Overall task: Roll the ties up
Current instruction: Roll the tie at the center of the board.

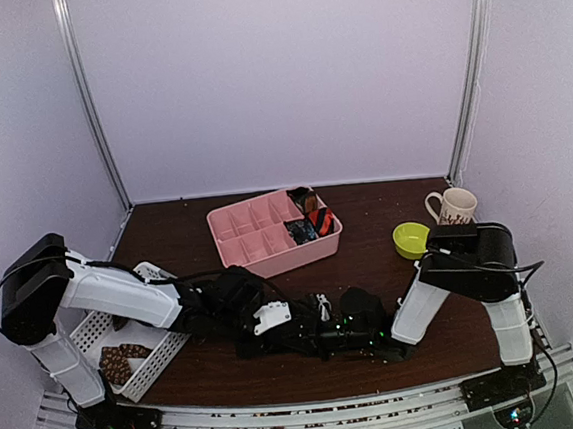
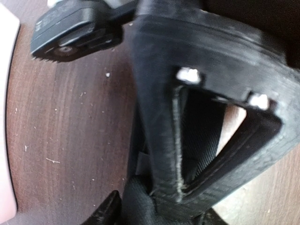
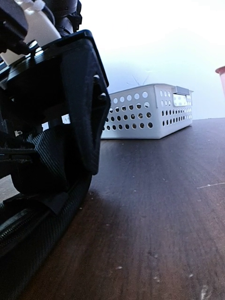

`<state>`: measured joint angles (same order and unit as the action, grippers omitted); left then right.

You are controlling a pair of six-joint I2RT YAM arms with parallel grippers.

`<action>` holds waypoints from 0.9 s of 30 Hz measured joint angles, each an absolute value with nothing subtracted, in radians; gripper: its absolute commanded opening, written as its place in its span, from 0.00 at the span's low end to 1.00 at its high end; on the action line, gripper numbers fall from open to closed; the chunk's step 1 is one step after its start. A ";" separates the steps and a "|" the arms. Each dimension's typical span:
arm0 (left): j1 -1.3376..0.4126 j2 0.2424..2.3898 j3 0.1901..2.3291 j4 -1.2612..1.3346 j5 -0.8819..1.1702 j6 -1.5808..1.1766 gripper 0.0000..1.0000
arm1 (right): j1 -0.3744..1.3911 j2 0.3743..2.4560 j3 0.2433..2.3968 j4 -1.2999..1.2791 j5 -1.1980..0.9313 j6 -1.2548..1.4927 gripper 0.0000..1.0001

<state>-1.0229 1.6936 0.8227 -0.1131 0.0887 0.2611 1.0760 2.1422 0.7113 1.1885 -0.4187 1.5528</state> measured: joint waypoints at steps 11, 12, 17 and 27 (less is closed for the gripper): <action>-1.011 1.574 0.661 0.061 0.084 0.255 0.77 | 1.077 2.155 0.680 1.259 -0.418 1.554 0.00; -1.007 1.548 0.628 0.105 0.085 0.252 0.79 | 1.077 2.155 0.680 1.261 -0.418 1.555 0.00; -0.980 1.467 0.498 0.296 0.105 0.232 0.81 | 1.077 2.157 0.677 1.269 -0.418 1.557 0.00; -0.942 1.544 0.365 0.643 0.197 0.170 0.79 | 1.077 2.157 0.652 1.300 -0.419 1.560 0.00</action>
<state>-0.9421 1.5440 0.3653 0.6426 0.1970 0.1696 1.0767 2.1571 0.6521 1.3003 -0.4187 1.5597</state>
